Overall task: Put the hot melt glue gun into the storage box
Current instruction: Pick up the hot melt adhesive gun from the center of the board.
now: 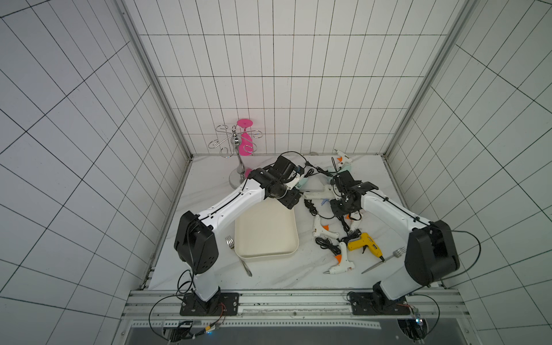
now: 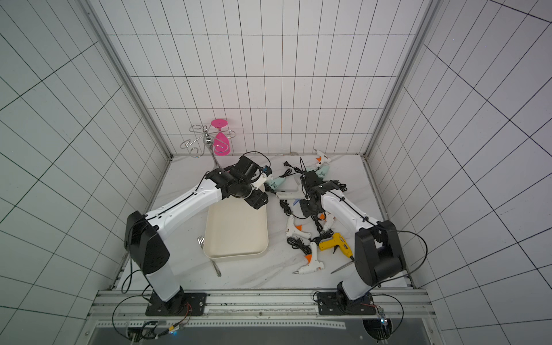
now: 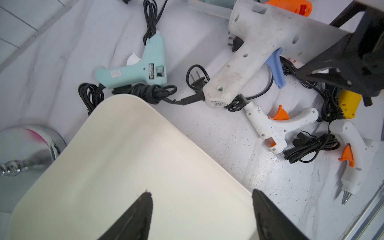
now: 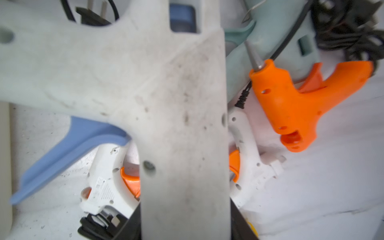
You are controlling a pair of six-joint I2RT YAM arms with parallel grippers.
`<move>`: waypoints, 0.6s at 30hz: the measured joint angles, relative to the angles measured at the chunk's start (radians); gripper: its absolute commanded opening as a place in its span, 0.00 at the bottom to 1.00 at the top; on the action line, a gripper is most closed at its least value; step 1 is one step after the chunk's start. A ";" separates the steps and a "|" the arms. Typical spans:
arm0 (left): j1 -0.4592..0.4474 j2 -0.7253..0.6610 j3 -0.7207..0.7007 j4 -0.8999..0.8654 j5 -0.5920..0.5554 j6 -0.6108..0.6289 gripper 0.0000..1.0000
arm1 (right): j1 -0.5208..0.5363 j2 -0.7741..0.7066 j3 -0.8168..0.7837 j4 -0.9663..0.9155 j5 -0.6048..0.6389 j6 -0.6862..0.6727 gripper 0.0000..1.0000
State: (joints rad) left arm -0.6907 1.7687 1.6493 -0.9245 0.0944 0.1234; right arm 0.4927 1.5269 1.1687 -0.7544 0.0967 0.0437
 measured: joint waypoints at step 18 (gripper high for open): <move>-0.057 0.087 0.050 0.128 0.120 0.138 0.86 | 0.105 -0.177 0.006 -0.107 0.100 -0.132 0.16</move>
State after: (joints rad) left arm -0.7475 1.8557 1.6993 -0.7967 0.2142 0.2619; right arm 0.5980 1.3499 1.1744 -0.8616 0.1967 -0.0879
